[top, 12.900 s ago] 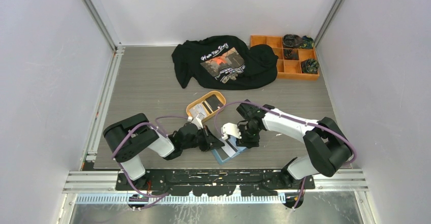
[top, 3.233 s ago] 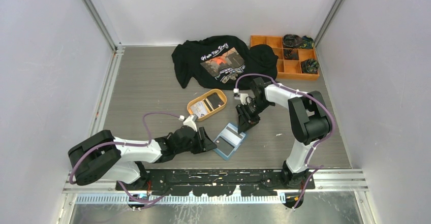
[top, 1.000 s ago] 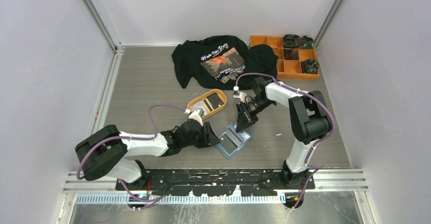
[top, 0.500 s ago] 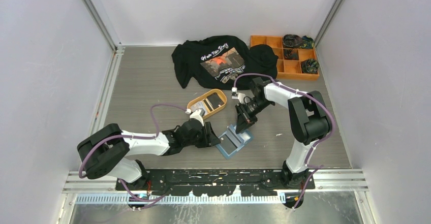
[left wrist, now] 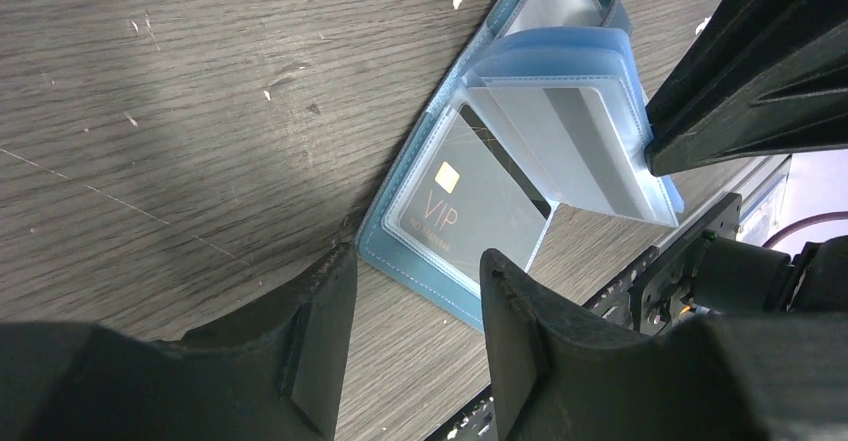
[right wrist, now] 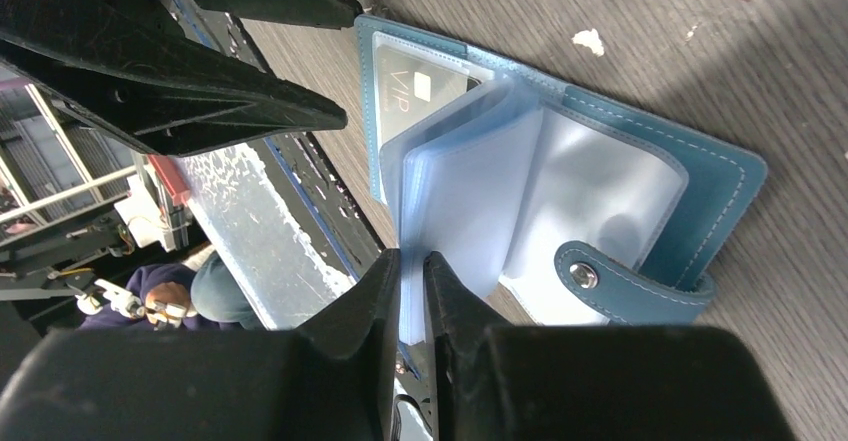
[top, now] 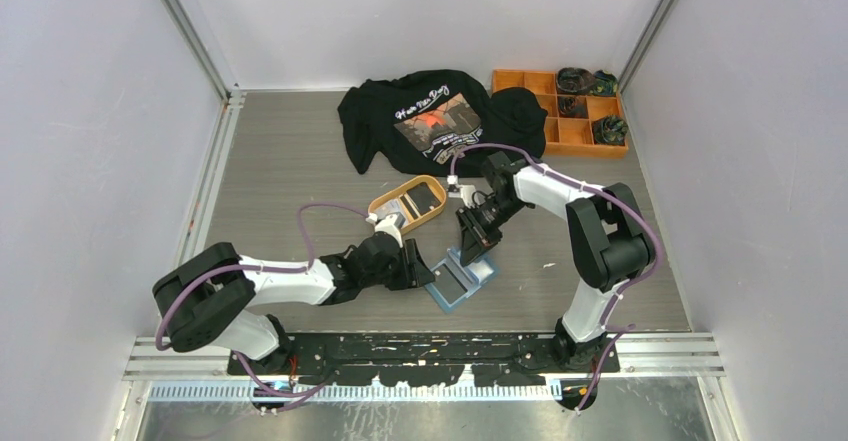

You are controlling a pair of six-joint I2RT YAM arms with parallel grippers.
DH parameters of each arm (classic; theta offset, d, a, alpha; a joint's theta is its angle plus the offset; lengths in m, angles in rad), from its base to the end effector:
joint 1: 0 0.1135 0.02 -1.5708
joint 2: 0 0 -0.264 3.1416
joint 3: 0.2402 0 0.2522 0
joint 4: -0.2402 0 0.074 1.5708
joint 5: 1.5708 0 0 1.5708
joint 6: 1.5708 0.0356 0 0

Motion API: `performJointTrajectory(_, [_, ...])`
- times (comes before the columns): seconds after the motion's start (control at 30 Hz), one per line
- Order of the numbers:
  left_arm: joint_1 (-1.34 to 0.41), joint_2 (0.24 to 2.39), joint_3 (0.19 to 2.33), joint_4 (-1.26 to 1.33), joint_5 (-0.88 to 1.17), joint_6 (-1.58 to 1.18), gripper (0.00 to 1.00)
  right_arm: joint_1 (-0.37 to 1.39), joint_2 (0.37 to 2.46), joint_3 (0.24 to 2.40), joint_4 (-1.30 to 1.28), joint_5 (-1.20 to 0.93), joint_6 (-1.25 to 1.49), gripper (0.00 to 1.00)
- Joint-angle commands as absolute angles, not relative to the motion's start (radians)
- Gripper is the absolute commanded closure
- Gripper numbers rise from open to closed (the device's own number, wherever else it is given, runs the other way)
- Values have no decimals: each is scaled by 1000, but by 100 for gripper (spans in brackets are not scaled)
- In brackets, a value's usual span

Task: Put the credit cards into the card holder
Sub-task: Turn over the card slot in the card holder.

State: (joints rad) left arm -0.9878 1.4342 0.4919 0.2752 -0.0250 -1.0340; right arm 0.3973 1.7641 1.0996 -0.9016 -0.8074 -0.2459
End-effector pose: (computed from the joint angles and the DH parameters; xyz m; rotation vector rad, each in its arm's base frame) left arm 0.1454 -0.2188 0.1444 -0.0717 2.4592 -0.9954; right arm 0.2676 0.1402 0.1701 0.9002 -2.6930 -1.2099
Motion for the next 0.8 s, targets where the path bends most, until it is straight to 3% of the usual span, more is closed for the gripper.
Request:
performJointTrajectory(0.0, [-985, 1437, 534, 299, -16, -1011, 51, 417, 1727, 1110, -898, -802, -274, 79])
performJointTrajectory(0.5, [-985, 1430, 530, 308, -8, -1007, 50, 444, 1729, 1110, -888, -770, -262, 68])
performJointTrajectory(0.77, [-985, 1380, 502, 346, -4, -1015, 48, 451, 1726, 1111, -890, -785, -262, 67])
